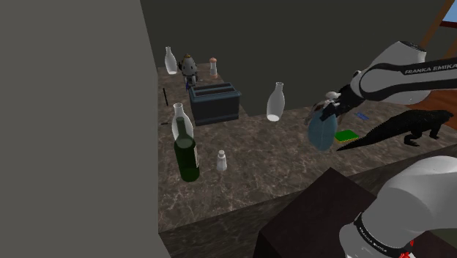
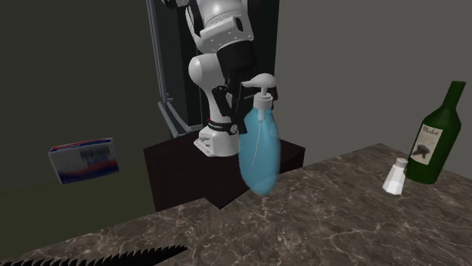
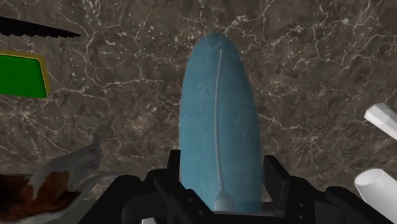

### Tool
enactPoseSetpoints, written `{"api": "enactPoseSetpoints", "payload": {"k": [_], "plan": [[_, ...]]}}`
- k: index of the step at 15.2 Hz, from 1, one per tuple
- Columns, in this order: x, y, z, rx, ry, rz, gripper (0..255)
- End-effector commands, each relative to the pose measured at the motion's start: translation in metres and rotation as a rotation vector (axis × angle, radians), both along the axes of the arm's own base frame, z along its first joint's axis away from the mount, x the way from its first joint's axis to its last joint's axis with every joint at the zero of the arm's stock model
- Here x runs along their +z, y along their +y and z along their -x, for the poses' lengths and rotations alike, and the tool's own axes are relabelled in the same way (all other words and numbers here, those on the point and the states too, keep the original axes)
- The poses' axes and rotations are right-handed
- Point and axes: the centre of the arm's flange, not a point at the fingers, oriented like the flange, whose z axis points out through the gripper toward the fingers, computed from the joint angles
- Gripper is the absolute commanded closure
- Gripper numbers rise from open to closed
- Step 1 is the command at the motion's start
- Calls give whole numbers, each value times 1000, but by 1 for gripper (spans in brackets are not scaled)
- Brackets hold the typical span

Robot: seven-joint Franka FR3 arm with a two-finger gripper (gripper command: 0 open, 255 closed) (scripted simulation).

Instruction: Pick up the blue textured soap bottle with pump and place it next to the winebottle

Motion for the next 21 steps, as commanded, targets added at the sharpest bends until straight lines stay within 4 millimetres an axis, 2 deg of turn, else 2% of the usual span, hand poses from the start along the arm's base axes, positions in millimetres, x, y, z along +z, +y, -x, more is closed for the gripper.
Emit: {"api": "enactPoseSetpoints", "payload": {"k": [1,21], "plan": [[11,0,1,0,0,0,255],[116,0,1,0,0,0,255]]}}
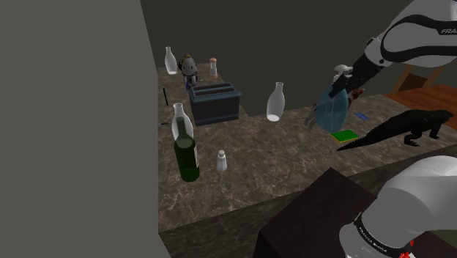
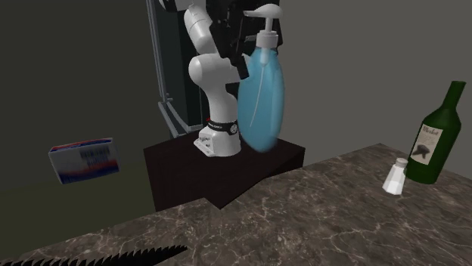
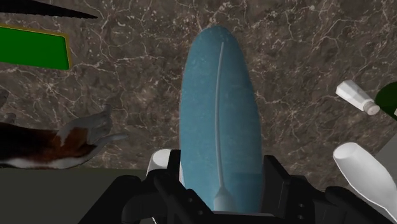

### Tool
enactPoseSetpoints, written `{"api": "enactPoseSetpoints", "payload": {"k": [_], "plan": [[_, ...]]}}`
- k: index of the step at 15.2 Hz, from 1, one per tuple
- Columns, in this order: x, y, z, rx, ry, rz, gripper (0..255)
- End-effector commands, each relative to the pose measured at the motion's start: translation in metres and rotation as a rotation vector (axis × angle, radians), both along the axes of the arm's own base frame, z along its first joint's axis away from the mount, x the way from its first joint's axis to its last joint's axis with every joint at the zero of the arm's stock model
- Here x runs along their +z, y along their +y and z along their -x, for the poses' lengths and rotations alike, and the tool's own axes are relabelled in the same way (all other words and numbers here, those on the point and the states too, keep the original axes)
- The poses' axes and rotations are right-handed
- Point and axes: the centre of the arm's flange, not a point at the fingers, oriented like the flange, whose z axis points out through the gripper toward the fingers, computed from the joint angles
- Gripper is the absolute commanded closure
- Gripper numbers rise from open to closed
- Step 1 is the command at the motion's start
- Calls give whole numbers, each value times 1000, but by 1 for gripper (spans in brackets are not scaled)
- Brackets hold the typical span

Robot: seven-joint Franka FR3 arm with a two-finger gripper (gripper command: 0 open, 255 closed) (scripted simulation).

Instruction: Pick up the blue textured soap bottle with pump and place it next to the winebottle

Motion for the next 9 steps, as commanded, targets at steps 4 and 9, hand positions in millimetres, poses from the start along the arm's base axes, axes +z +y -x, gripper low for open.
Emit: {"api": "enactPoseSetpoints", "payload": {"k": [4,9], "plan": [[26,-1,1,0,0,0,255],[53,-1,1,0,0,0,255]]}}
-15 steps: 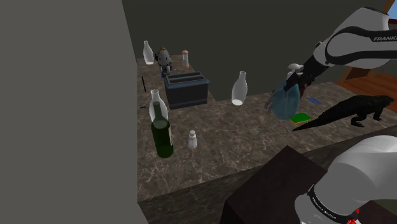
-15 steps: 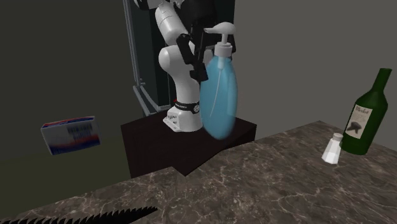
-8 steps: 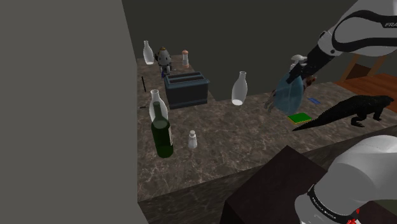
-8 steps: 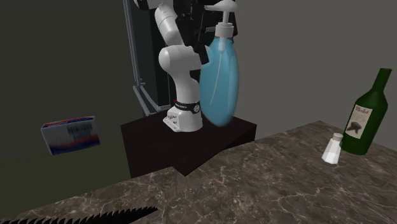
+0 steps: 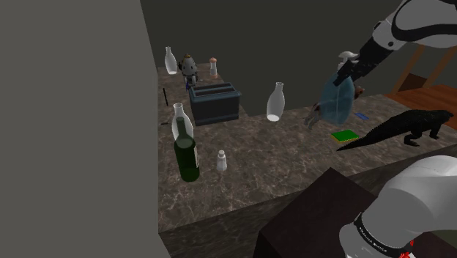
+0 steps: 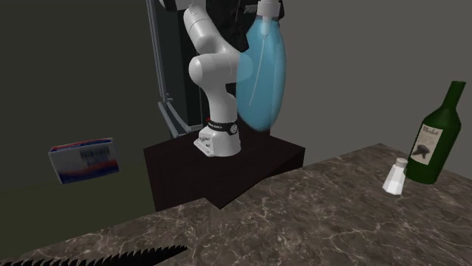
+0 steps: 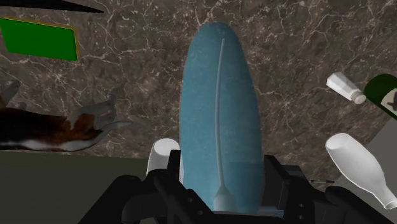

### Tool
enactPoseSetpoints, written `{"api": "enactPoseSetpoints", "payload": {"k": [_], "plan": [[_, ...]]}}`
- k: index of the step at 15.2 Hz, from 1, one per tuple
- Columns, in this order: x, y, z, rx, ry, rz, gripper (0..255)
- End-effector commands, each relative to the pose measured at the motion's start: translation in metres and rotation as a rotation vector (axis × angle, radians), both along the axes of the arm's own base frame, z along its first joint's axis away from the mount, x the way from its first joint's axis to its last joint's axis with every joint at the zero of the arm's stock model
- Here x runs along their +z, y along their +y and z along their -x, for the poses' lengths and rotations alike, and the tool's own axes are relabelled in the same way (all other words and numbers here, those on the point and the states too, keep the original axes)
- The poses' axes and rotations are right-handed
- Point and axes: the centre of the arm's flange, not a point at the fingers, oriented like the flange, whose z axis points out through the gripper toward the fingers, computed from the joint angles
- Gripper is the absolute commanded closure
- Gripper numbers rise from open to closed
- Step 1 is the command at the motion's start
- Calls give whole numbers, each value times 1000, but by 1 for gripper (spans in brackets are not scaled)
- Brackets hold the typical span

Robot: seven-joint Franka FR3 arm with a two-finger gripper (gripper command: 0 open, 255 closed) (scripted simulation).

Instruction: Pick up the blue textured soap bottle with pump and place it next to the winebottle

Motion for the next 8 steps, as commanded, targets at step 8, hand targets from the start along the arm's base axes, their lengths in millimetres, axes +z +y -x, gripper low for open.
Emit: {"api": "enactPoseSetpoints", "payload": {"k": [8], "plan": [[47,1,1,0,0,0,255]]}}
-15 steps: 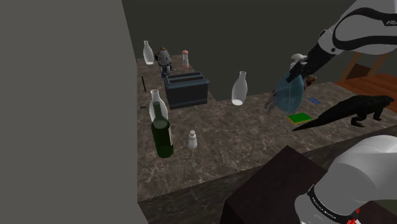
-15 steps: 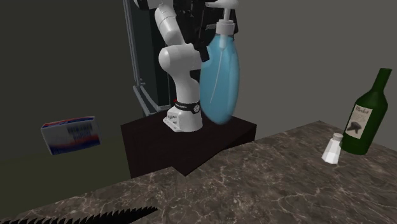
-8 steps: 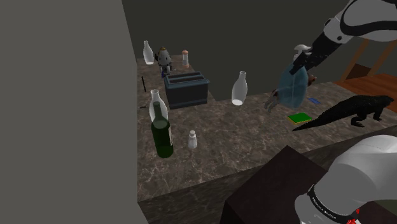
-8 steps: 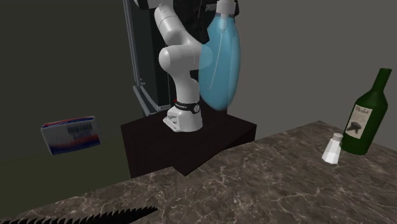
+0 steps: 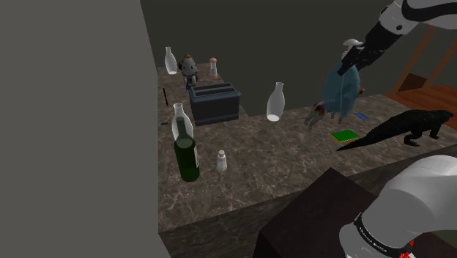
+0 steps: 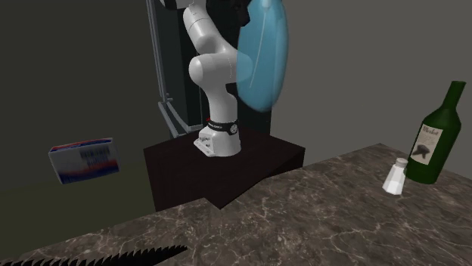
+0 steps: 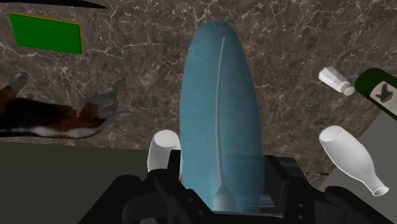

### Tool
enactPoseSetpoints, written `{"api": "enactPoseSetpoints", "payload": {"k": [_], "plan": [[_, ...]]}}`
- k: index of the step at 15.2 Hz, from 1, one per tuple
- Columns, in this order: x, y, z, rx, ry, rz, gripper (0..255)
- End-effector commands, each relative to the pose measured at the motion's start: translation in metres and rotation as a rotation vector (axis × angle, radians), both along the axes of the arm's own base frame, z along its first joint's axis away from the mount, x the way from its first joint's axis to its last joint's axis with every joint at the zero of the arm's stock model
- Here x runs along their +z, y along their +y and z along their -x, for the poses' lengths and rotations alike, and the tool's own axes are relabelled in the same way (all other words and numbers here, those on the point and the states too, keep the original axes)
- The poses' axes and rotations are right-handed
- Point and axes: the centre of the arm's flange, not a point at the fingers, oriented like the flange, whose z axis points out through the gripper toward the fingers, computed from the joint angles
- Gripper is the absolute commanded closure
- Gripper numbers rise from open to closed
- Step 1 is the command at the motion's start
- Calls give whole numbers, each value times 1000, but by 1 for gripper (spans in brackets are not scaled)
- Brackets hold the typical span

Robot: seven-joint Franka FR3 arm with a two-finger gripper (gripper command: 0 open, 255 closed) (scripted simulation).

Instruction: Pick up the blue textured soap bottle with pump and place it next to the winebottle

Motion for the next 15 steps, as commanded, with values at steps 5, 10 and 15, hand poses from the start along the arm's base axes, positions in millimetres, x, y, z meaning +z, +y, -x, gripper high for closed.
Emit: {"api": "enactPoseSetpoints", "payload": {"k": [5,10,15], "plan": [[33,0,0,0,0,0,255],[59,0,0,0,0,0,255],[86,0,0,0,0,0,255]]}}
